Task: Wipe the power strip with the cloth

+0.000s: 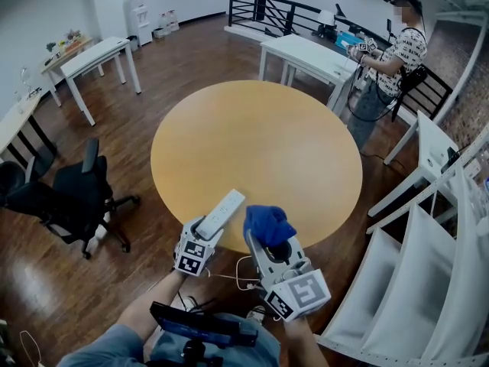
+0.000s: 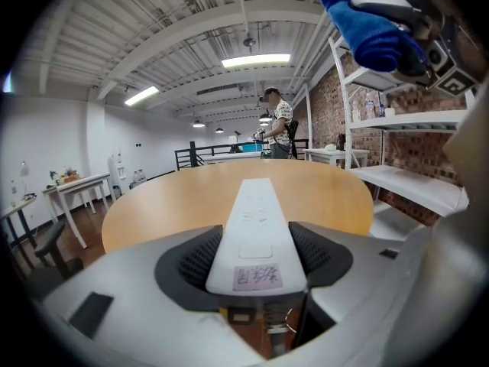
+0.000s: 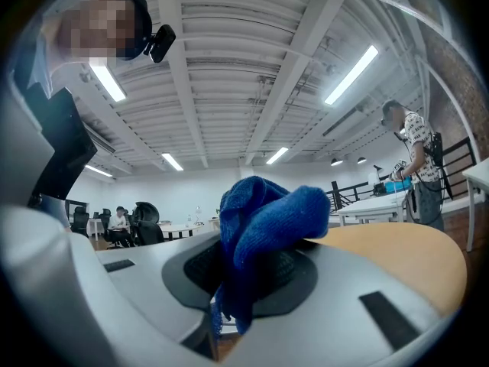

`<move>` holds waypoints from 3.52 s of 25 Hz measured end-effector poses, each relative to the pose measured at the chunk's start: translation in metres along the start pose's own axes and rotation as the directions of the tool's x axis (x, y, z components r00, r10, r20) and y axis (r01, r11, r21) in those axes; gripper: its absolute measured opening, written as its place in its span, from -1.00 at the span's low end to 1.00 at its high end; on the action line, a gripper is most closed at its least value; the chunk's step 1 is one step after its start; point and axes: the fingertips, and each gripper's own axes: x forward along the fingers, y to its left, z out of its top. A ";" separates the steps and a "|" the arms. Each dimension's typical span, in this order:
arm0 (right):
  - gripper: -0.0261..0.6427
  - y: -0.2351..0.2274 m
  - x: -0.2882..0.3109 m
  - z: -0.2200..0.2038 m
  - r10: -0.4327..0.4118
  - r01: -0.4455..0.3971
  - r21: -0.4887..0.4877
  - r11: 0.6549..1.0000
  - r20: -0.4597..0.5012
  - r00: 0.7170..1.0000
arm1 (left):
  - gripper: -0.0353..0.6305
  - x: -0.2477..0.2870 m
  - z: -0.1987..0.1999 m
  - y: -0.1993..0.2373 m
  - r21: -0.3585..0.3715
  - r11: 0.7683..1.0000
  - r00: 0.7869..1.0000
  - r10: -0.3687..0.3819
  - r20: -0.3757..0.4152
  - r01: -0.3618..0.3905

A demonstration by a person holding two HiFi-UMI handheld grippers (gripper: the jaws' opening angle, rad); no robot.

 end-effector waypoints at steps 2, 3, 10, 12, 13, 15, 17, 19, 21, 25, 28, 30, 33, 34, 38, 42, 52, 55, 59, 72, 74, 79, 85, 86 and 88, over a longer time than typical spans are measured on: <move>-0.70 0.001 0.001 0.000 0.004 -0.004 0.003 1.000 0.003 1.000 | -0.01 -0.007 0.013 0.001 0.010 1.000 0.999 -0.004 0.032 0.003; -0.70 0.003 0.002 0.001 0.008 -0.008 0.003 1.000 0.007 1.000 | -0.01 -0.012 0.022 0.002 0.013 1.000 0.999 -0.006 0.052 0.006; -0.70 0.015 0.011 0.015 0.046 -0.045 -0.006 0.999 0.053 0.998 | -0.03 -0.058 0.104 -0.003 0.077 0.997 0.970 -0.044 0.240 0.027; -0.70 0.018 0.013 0.022 0.060 -0.060 -0.011 0.998 0.070 0.996 | -0.03 -0.073 0.131 -0.007 0.099 0.995 0.954 -0.053 0.295 0.024; -0.70 0.020 0.013 0.026 0.068 -0.067 -0.016 0.998 0.078 0.995 | -0.03 -0.081 0.143 -0.009 0.102 0.995 0.946 -0.054 0.319 0.022; -0.70 0.023 0.014 0.035 0.083 -0.081 -0.027 0.996 0.096 0.992 | -0.03 -0.098 0.168 -0.013 0.089 0.996 0.934 -0.051 0.354 0.021; -0.70 0.027 0.015 0.044 0.097 -0.093 -0.042 0.995 0.115 0.989 | -0.03 -0.112 0.187 -0.016 0.094 0.995 0.922 -0.052 0.384 0.017; -0.70 0.034 0.017 0.053 0.111 -0.104 -0.055 0.993 0.134 0.985 | -0.03 -0.123 0.201 -0.016 0.124 0.992 0.909 -0.060 0.411 0.010; -0.70 0.038 0.018 0.058 0.120 -0.111 -0.063 0.992 0.144 0.982 | -0.03 -0.131 0.212 -0.019 0.136 0.991 0.905 -0.059 0.421 0.001; -0.70 0.039 0.016 0.065 0.128 -0.118 -0.074 0.990 0.157 0.979 | -0.03 -0.136 0.220 -0.027 0.156 0.988 0.903 -0.059 0.426 -0.009; -0.70 0.056 0.021 0.076 0.182 -0.177 -0.046 0.983 0.168 0.969 | -0.03 -0.137 0.220 -0.030 0.187 0.982 0.907 -0.054 0.418 -0.028; -0.70 0.072 0.028 0.081 0.238 -0.236 -0.030 0.971 0.169 0.956 | -0.03 -0.138 0.221 -0.033 0.209 0.977 0.907 -0.056 0.418 -0.037; -0.70 0.088 0.038 0.076 0.295 -0.295 -0.021 0.955 0.143 0.945 | -0.03 -0.139 0.222 -0.041 0.235 0.971 0.906 -0.058 0.419 -0.047; -0.70 0.091 0.041 0.072 0.304 -0.305 -0.014 0.952 0.129 0.944 | -0.03 -0.140 0.222 -0.043 0.244 0.968 0.907 -0.057 0.417 -0.052; -0.70 0.097 0.046 0.059 0.323 -0.325 0.004 0.946 0.094 0.942 | -0.03 -0.143 0.220 -0.045 0.258 0.964 0.906 -0.053 0.420 -0.064; -0.70 0.084 0.047 0.066 0.303 -0.303 -0.015 0.953 0.104 0.947 | -0.03 -0.147 0.219 -0.043 0.243 0.967 0.902 -0.040 0.429 -0.072; -0.70 0.035 0.037 0.106 0.223 -0.215 -0.062 0.975 0.172 0.960 | -0.03 -0.155 0.225 -0.051 0.239 0.968 0.889 -0.042 0.456 -0.077; -0.70 0.024 0.037 0.117 0.190 -0.179 -0.077 0.981 0.193 0.963 | -0.03 -0.158 0.225 -0.052 0.242 0.967 0.888 -0.047 0.458 -0.073; -0.70 0.011 0.038 0.128 0.158 -0.140 -0.097 0.985 0.214 0.964 | -0.03 -0.160 0.224 -0.051 0.244 0.967 0.887 -0.052 0.458 -0.069; -0.70 -0.014 0.038 0.154 0.103 -0.070 -0.134 0.989 0.261 0.960 | -0.03 -0.164 0.219 -0.048 0.250 0.965 0.895 -0.042 0.443 -0.079; -0.70 -0.018 0.038 0.156 0.094 -0.059 -0.135 0.989 0.269 0.958 | -0.03 -0.164 0.218 -0.047 0.251 0.965 0.897 -0.041 0.439 -0.079; -0.70 -0.022 0.039 0.158 0.079 -0.040 -0.148 0.988 0.265 0.961 | -0.03 -0.164 0.218 -0.049 0.249 0.965 0.897 -0.042 0.440 -0.077; -0.70 -0.010 0.041 0.155 0.111 -0.074 -0.151 0.986 0.252 0.961 | -0.03 -0.162 0.220 -0.049 0.244 0.967 0.898 -0.043 0.438 -0.073; -0.70 -0.006 0.041 0.153 0.120 -0.084 -0.153 0.985 0.247 0.962 | -0.03 -0.162 0.220 -0.050 0.245 0.967 0.898 -0.043 0.438 -0.073; -0.70 0.002 0.042 0.148 0.140 -0.104 -0.155 0.982 0.239 0.961 | -0.03 -0.162 0.221 -0.050 0.246 0.966 0.898 -0.045 0.439 -0.072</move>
